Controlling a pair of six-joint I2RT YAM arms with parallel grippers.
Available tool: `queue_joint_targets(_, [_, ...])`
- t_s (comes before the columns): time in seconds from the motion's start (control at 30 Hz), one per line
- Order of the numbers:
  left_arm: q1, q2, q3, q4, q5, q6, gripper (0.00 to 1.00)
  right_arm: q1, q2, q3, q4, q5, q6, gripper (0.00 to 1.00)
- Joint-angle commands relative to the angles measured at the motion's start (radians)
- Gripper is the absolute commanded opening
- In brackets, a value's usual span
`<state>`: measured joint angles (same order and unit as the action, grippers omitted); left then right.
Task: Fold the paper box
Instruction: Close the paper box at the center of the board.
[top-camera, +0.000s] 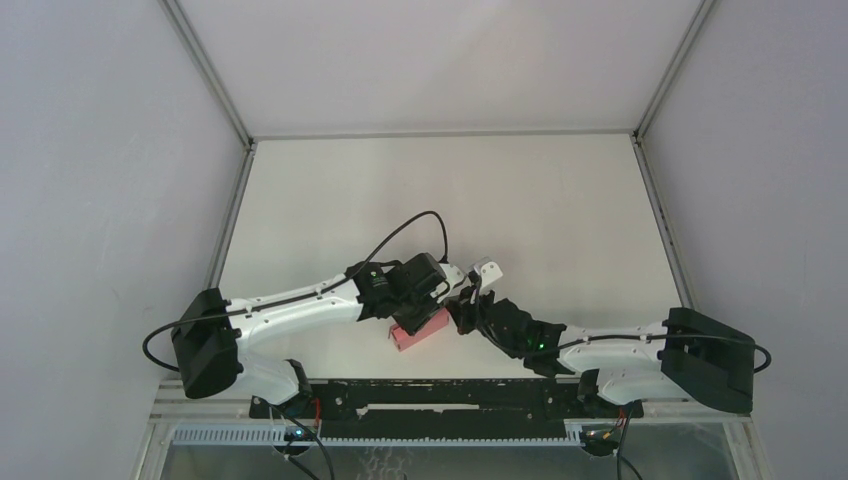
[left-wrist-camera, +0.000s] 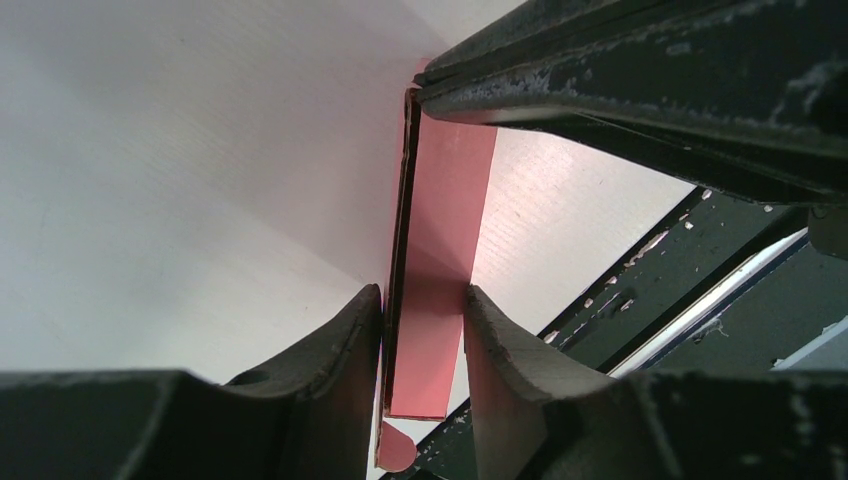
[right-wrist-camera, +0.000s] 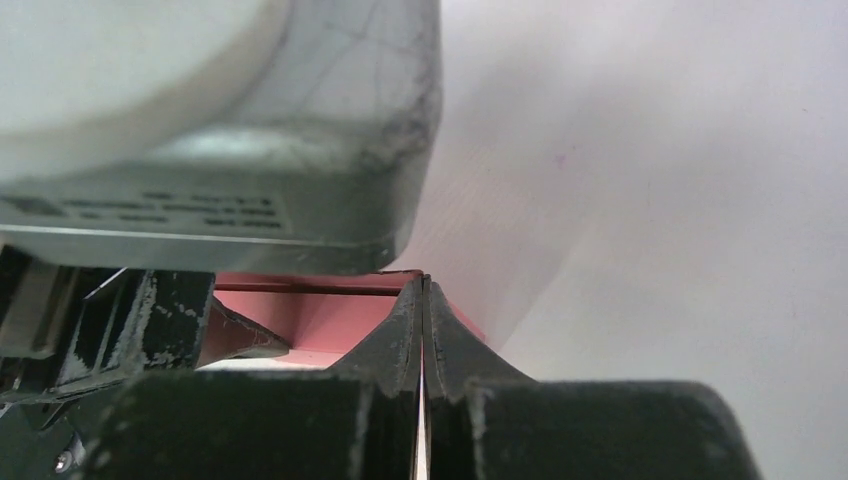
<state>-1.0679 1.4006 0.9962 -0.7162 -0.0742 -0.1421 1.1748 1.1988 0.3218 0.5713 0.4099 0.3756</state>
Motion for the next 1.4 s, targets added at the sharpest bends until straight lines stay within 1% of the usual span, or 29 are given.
queue_joint_targets(0.0, [0.008,0.003,0.040,0.038,0.005,-0.010,0.40,0.018,0.013,-0.010,0.043,0.020,0.028,0.00])
queue_joint_targets(0.97, [0.013,-0.005,0.030,0.037,0.003,-0.011,0.40,0.043,0.085,-0.098,0.204,0.043,0.021,0.00])
queue_joint_targets(1.37, [0.016,-0.004,0.028,0.037,0.003,-0.011,0.40,0.045,0.045,-0.113,0.174,0.065,-0.015,0.00])
